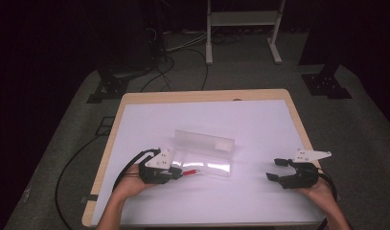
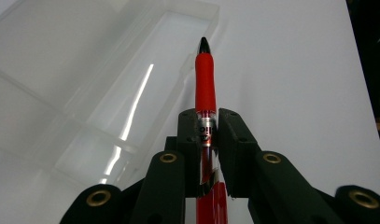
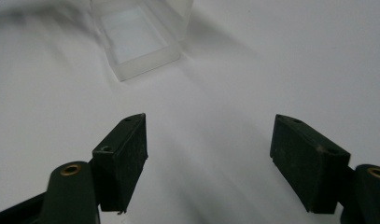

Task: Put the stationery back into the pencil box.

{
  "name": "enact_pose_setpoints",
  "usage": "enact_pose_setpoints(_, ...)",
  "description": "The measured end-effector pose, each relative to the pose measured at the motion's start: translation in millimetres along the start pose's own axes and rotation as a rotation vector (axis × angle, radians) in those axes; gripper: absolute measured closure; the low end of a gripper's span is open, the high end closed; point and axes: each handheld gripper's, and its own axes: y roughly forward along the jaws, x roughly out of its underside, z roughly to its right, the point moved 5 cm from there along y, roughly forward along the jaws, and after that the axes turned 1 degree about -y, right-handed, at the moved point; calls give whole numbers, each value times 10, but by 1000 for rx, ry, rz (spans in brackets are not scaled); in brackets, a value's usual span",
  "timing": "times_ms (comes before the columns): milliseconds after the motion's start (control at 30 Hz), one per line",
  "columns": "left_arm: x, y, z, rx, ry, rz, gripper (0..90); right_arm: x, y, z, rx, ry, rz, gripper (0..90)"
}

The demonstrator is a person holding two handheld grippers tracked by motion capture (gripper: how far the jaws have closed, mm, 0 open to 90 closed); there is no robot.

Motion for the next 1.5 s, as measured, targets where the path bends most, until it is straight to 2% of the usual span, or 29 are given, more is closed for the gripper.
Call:
enact_pose_setpoints(367, -180, 118, -139, 37, 30, -5, 793, -9, -1, -3, 0, -3, 5, 247)
enact_pose_setpoints(400, -214, 137, -167, 41, 45, -12, 793, -18, -9, 2, -1, -1, 14, 246)
enact_pose_setpoints(967, -517, 296, -331, 82, 95, -23, 793, -29, -14, 5, -6, 2, 23, 246)
enact_pose_setpoints(1500, -720, 523, -402, 120, 126, -21, 793, -34, -26, 4, -8, 0, 31, 246)
